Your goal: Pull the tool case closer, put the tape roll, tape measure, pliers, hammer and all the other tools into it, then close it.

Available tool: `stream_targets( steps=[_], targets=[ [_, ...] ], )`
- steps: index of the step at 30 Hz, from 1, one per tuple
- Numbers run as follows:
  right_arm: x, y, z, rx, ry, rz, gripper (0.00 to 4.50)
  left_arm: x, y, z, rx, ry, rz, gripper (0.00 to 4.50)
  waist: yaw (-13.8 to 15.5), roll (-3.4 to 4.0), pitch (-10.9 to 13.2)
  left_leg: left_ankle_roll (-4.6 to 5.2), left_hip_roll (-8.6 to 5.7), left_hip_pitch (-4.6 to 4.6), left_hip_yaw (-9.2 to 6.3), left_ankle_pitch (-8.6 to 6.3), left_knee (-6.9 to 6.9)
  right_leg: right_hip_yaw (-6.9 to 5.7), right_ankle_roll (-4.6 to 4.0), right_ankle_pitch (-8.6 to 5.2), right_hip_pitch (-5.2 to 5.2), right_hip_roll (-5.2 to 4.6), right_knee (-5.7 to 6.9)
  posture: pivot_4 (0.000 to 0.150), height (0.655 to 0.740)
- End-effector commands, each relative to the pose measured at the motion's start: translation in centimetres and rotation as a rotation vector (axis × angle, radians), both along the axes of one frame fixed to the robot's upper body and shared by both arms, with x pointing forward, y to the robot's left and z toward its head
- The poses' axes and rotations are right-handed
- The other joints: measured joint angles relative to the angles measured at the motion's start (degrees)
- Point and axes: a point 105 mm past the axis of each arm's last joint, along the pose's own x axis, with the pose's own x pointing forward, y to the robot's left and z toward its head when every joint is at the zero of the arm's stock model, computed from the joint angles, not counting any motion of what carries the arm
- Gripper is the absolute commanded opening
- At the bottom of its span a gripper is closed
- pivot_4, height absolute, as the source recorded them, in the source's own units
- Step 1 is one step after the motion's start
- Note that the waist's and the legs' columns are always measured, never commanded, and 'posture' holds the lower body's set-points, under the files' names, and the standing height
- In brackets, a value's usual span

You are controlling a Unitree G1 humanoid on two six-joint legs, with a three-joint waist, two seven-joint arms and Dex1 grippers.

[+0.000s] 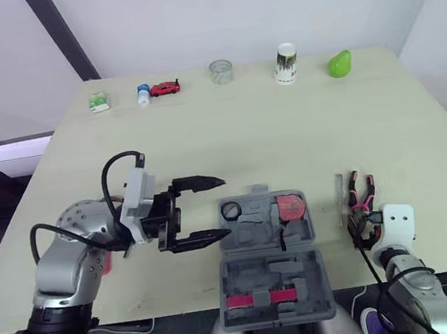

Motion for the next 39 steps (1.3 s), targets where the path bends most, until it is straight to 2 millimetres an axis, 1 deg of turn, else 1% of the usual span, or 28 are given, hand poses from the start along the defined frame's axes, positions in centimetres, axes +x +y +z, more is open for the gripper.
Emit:
stream_targets(
  steps=[1, 4, 8, 9, 11, 16, 17, 25, 29, 31, 33, 35, 39],
  targets=[
    [0.5, -0.1, 1.1, -0.002, -0.049, -0.016, 4.45, -0.5, -0.6, 0.9, -0.008, -0.039, -0.041, 4.50, 0.0, 0.00, 0.0, 0.00, 0.00, 0.00, 0.00, 0.00, 0.00, 0.00, 0.00, 0.00, 0.00, 0.00, 0.00, 0.150, 0.7400],
    [0.9, 0.6, 1.1, 0.017, -0.060, 0.008, 4.45, -0.5, -0.7, 1.0, -0.009, -0.040, -0.047, 4.50, 0.0, 0.00, 0.0, 0.00, 0.00, 0.00, 0.00, 0.00, 0.00, 0.00, 0.00, 0.00, 0.00, 0.00, 0.01, 0.150, 0.7400],
    [1.0, 0.7, 0.8, 0.053, -0.065, -0.016, 4.45, -0.5, -0.8, 1.0, -0.008, -0.042, -0.051, 4.50, 0.0, 0.00, 0.0, 0.00, 0.00, 0.00, 0.00, 0.00, 0.00, 0.00, 0.00, 0.00, 0.00, 0.01, 0.02, 0.150, 0.7400],
    [0.9, 0.6, 0.5, 0.064, -0.061, -0.029, 4.22, -0.5, -0.8, 1.1, -0.007, -0.042, -0.052, 4.50, 0.0, 0.00, 0.0, 0.00, 0.00, 0.00, -0.02, 0.00, 0.00, 0.00, 0.00, 0.00, 0.00, 0.01, 0.02, 0.150, 0.7400],
    [0.8, 0.4, 0.1, 0.057, -0.050, -0.033, 3.60, -0.5, -0.8, 1.2, -0.006, -0.045, -0.053, 4.50, 0.0, 0.00, 0.0, 0.00, 0.00, 0.00, -0.01, 0.00, 0.00, 0.00, 0.00, 0.00, 0.00, 0.01, 0.02, 0.150, 0.7400],
    [0.8, 0.3, -0.5, 0.032, -0.038, -0.031, 1.08, -0.3, -0.9, 1.2, -0.006, -0.049, -0.056, 4.50, 0.0, -0.03, 0.0, 0.00, 0.00, 0.01, 0.00, 0.00, 0.02, 0.03, 0.00, 0.00, 0.00, 0.02, 0.05, 0.150, 0.7400],
    [0.9, 0.3, -0.5, 0.032, -0.039, -0.031, 0.98, -0.3, -0.9, 1.3, -0.006, -0.049, -0.057, 4.50, 0.0, -0.03, 0.0, 0.00, 0.00, 0.02, 0.00, 0.00, 0.02, 0.03, 0.00, 0.00, 0.00, 0.02, 0.06, 0.150, 0.7400],
    [0.9, -0.3, -0.3, 0.040, -0.071, -0.060, 0.99, -0.4, -1.0, 1.4, -0.009, -0.051, -0.065, 4.50, -0.1, -0.05, 0.0, 0.00, 0.00, 0.06, 0.03, 0.00, 0.05, 0.08, 0.00, 0.00, 0.00, 0.02, 0.15, 0.150, 0.7400],
    [0.8, -0.7, 0.4, 0.034, -0.106, -0.065, 0.99, -0.3, -1.1, 1.4, -0.012, -0.051, -0.069, 4.50, 0.0, -0.04, 0.0, 0.00, 0.00, 0.06, 0.04, 0.00, 0.06, 0.09, 0.00, 0.00, 0.00, 0.02, 0.17, 0.150, 0.7400],
    [0.5, -1.2, 1.0, 0.020, -0.128, -0.053, 0.99, -0.3, -1.0, 1.4, -0.015, -0.052, -0.073, 4.50, 0.0, -0.04, 0.0, 0.00, 0.00, 0.06, 0.04, 0.00, 0.06, 0.09, 0.00, 0.00, 0.00, 0.02, 0.16, 0.150, 0.7400],
    [0.1, -2.2, 2.1, -0.020, -0.158, -0.004, 0.99, -0.5, -0.7, 1.3, -0.014, -0.055, -0.089, 4.50, 0.2, 0.01, 0.0, 0.00, -0.01, 0.04, 0.03, 0.00, 0.06, 0.08, 0.00, 0.00, 0.00, 0.02, 0.16, 0.150, 0.7400],
    [-0.2, -2.7, 2.9, -0.048, -0.172, 0.056, 0.99, -0.7, -0.6, 1.3, -0.015, -0.057, -0.110, 4.50, 0.2, 0.01, 0.0, 0.00, -0.04, 0.01, 0.04, 0.00, 0.06, 0.10, 0.01, -0.01, 0.00, 0.01, 0.13, 0.150, 0.7400],
    [-0.3, -2.8, 4.6, -0.069, -0.191, 0.208, 0.99, -1.2, -0.3, 1.3, -0.011, -0.049, -0.165, 4.50, -0.1, 0.02, 0.0, 0.00, -0.04, 0.04, 0.04, 0.00, 0.08, 0.12, 0.01, -0.01, 0.00, 0.03, 0.17, 0.150, 0.7400]
  ],
)
